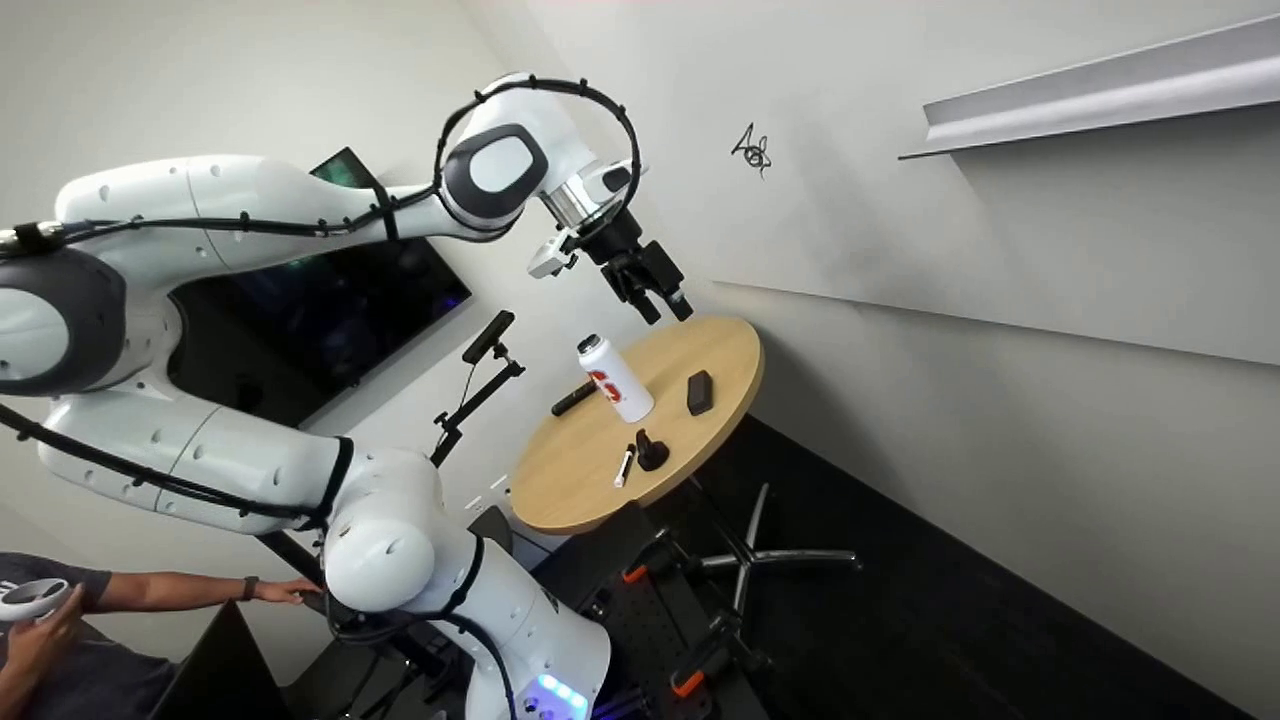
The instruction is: Cover the white flask with the black lid
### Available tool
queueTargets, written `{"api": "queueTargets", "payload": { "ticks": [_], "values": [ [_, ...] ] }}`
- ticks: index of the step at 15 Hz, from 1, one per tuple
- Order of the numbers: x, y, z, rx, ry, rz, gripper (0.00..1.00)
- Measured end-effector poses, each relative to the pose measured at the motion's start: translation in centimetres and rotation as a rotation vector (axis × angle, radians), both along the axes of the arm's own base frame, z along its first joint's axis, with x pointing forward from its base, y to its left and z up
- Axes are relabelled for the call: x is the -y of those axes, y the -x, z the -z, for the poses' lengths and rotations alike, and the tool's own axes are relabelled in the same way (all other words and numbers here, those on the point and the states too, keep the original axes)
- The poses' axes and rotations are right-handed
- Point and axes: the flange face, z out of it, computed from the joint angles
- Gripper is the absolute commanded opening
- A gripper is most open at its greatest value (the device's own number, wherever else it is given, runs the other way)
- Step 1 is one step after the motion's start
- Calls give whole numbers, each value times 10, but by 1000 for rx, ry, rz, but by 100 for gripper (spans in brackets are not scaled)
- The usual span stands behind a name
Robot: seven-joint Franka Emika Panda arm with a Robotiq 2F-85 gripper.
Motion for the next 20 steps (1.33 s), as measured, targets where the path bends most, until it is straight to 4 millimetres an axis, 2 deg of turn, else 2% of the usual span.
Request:
{"api": "queueTargets", "payload": {
  "ticks": [2,4,6,10,13,16,20],
  "values": [
    [-38,11,9,-18,19,-110,100],
    [-66,25,20,-44,29,-227,100],
    [-72,28,22,-48,30,-238,100],
    [-67,26,22,-49,27,-227,100],
    [-81,31,29,-58,17,-356,100],
    [-119,51,56,-60,-8,-520,100],
    [-170,95,107,-51,-42,-750,100]
  ]
}}
